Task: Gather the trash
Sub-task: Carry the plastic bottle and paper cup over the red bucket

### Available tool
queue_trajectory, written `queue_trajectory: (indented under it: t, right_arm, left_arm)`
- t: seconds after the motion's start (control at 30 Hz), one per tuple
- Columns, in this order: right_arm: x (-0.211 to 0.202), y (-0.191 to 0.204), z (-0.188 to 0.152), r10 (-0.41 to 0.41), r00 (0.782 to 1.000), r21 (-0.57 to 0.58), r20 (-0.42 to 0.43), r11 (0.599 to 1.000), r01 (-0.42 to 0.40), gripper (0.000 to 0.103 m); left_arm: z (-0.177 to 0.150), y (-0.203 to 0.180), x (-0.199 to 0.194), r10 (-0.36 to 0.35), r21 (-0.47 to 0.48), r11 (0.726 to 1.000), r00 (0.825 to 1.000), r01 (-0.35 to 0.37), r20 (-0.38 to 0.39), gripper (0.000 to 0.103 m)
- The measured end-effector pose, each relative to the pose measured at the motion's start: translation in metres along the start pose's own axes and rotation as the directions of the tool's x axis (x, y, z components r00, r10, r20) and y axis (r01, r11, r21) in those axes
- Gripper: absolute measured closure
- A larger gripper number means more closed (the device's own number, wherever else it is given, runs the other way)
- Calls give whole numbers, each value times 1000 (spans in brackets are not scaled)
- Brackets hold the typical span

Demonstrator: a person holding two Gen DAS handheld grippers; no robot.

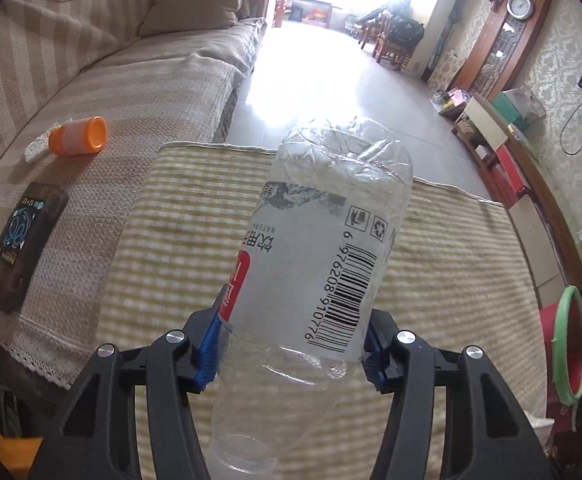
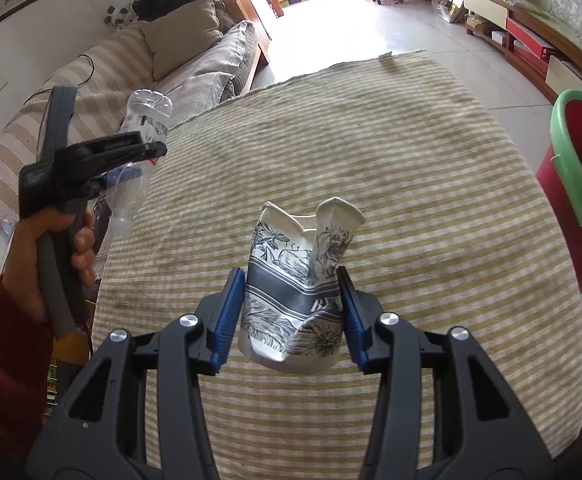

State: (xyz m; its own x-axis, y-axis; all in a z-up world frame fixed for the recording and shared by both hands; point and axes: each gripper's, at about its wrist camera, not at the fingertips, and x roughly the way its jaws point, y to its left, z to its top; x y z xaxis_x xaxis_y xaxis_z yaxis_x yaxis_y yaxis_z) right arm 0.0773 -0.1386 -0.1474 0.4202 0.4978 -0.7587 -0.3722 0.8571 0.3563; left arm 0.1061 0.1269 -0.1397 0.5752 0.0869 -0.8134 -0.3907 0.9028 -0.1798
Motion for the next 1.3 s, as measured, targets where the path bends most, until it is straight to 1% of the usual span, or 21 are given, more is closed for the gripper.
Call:
queue_trajectory:
  t: [0.1, 0.2, 0.43, 0.63, 0.8, 0.97, 1.3]
  right_arm:
    - [-22, -1, 0, -11, 999, -2, 47, 1000, 11, 58]
    - [-43, -5, 1, -22, 995, 8, 94, 1000, 22, 58]
    - [-89, -15, 3, -42, 977, 46, 208, 998, 33, 58]
    - [-122, -19, 6, -69, 955, 36, 288, 998, 61, 58]
    - [-138, -25, 2, -78, 942, 52, 325, 997, 64, 58]
    - [-145, -29, 1, -85, 937, 59, 338, 996, 69, 58]
    - [-154, -30, 0, -91, 929, 62, 360, 995, 74, 58]
  left_arm:
    - [-25, -21, -37, -44, 29, 999, 999, 43, 29, 50]
    - [-43, -41, -69, -79, 64, 995, 995, 76, 54, 49]
    - [-67, -82, -120, -127, 139, 984, 986, 112, 105, 49]
    - [-72, -108, -138, -189, 178, 970, 975, 167, 115, 49]
    - [-73, -122, -149, -220, 211, 959, 968, 190, 125, 49]
    - [-73, -129, -155, -230, 228, 954, 964, 196, 134, 49]
    - [-73, -130, -153, -244, 246, 947, 960, 206, 135, 49]
